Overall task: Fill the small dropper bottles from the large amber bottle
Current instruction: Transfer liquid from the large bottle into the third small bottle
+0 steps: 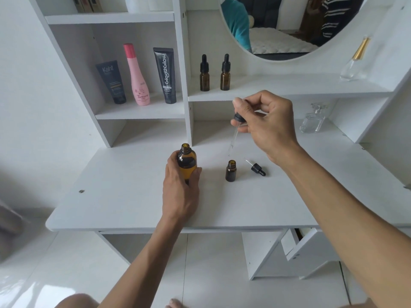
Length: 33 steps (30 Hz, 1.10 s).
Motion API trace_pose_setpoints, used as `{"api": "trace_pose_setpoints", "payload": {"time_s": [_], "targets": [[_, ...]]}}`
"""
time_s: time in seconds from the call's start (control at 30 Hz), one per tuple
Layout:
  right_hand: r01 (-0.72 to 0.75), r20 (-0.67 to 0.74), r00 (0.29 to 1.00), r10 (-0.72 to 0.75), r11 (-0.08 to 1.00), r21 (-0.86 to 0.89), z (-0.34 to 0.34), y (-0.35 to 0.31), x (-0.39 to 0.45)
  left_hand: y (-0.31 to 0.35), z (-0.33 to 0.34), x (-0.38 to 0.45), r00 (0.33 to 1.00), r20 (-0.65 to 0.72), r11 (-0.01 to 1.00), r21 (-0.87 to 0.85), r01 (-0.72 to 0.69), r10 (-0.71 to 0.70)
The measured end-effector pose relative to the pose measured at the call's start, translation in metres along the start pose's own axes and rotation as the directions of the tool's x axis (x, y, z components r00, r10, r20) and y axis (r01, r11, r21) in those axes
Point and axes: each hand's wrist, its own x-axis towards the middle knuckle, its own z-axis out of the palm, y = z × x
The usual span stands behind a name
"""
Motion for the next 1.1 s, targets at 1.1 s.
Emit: {"api": "trace_pose_setpoints", "payload": {"time_s": [1.1], "targets": [[-0.008,0.058,0.998,0.015,0.993,-0.116,0.000,0.021,-0.003,-0.004,0.001,0.001,1.000,-0.010,1.000,0.000,-0.019,0.019]]}}
